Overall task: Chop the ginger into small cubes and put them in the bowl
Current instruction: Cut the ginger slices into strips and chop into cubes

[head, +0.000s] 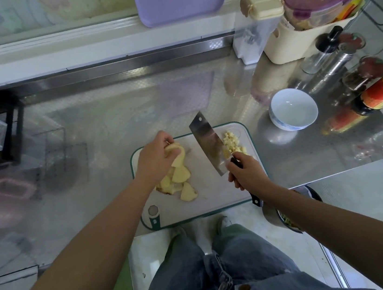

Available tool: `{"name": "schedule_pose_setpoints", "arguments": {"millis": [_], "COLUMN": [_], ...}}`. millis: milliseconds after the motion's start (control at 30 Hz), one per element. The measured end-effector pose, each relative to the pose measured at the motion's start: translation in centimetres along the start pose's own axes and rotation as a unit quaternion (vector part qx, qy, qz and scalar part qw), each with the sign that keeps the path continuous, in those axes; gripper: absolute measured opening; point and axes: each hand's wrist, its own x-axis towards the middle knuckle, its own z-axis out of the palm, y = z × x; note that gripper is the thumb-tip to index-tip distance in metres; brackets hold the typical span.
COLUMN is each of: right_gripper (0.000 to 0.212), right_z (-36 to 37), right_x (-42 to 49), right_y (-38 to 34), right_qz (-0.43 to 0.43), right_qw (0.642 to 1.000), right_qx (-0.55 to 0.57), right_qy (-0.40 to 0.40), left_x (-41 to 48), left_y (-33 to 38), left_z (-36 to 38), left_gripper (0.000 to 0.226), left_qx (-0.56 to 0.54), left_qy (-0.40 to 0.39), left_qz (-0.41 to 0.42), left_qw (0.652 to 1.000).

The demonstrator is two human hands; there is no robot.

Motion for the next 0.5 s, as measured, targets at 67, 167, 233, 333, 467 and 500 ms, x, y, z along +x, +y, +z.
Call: {"name": "schedule_pose_setpoints", "arguments": {"millis": [67, 167, 233, 333, 467, 500], "right_gripper": [0.01, 0.01, 0.011, 0.015, 0.016, 0.016], "right_z": [-0.3, -0.4, -0.1, 0.5, -0.4, -0.8], "right_x": [0.0, -0.2, -0.5, -0.9, -0.7, -0.6], "right_y": [0.2, 0.7, 1.2, 2.1, 2.5, 2.5], "right_qz": [0.003, 0.003, 0.005, 0.011, 0.015, 0.013], "right_qw": [1.0, 0.999, 0.998, 0.995, 0.991, 0.991], "right_qx": [-0.006, -0.034, -0.06, -0.099, -0.132, -0.13], "right_qy": [0.002, 0.002, -0.002, -0.008, 0.034, 0.037], "left_x": [0.0, -0.2, -0.5, -1.0, -1.1, -1.2], "left_y": [0.8, 2.1, 2.8, 2.9, 3.3, 3.7], "left_z": [1.0, 3.0, 4.1, 5.4, 6.8, 7.2], "left_gripper": [0.027, 0.017, 0.012, 0.012, 0.011, 0.011], "left_qx": [-0.056, -0.15, -0.235, -0.292, -0.349, -0.364], "left_qy": [0.029, 0.058, 0.079, 0.063, 0.053, 0.056], "left_qz": [-0.05, -0.129, -0.216, -0.291, -0.358, -0.368], "left_qw": [0.997, 0.979, 0.944, 0.909, 0.864, 0.854]}}
